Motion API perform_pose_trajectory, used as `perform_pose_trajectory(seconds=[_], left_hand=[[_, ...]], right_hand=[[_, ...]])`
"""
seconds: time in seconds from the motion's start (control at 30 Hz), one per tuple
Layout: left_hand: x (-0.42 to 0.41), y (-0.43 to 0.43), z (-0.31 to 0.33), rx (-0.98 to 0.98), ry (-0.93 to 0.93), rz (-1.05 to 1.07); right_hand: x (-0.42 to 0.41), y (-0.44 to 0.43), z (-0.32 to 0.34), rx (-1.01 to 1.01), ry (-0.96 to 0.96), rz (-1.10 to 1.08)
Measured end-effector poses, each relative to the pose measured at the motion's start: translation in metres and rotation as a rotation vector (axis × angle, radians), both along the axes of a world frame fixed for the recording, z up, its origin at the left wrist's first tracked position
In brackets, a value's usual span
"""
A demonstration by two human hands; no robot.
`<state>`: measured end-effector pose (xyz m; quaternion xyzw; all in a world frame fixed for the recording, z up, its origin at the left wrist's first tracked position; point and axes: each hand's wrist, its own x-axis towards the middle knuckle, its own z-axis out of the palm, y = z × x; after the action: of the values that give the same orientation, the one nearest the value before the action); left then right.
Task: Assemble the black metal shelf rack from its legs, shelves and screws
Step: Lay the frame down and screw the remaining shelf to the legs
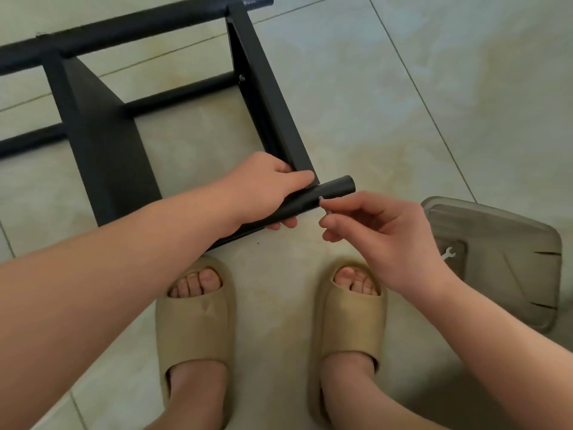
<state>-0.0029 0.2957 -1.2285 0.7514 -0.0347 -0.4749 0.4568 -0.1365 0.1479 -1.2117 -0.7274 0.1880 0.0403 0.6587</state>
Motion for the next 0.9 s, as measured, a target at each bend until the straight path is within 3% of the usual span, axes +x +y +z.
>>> perform_pose_trajectory(seconds=[0.9], left_hand=[[-0.002,0.003,-0.006,-0.050,-0.006,0.000]], right_hand=[[-0.013,0.005,-0.008,-0.406,-0.147,0.080]])
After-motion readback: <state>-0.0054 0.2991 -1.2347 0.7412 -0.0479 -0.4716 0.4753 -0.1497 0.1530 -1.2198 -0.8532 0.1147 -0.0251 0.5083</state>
